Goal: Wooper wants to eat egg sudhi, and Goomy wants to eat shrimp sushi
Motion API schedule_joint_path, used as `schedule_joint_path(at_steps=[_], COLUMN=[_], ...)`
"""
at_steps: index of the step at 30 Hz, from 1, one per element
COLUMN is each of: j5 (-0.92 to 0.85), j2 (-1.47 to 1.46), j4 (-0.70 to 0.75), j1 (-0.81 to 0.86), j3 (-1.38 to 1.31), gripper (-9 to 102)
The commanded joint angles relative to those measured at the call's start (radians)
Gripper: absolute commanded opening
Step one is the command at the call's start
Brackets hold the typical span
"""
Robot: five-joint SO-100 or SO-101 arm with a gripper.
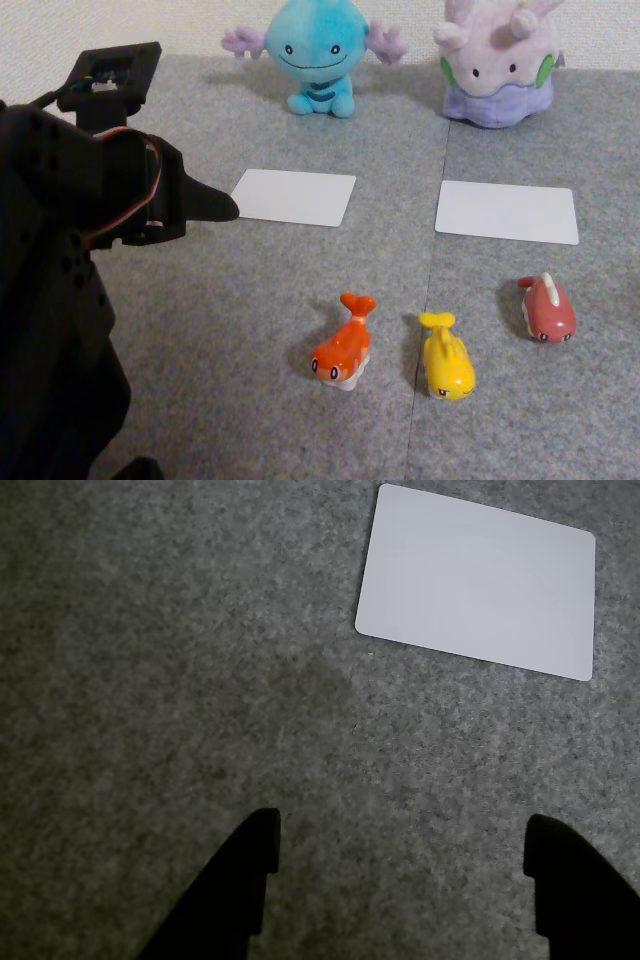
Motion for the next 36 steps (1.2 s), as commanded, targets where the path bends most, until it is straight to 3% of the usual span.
schedule_joint_path(at_steps=[1, 18, 23, 30, 36], j5=[-0.008, -0.018, -0.058, -0.066, -0.071], j2=[0.009, 0.009, 0.009, 0.008, -0.005], j4=[-0.002, 0.002, -0.005, 0.141, 0.160], j1=[0.009, 0.012, 0.127, 0.150, 0.164], j3=[0.011, 0.011, -0.011, -0.175, -0.278], gripper=[28, 29, 29, 28, 29])
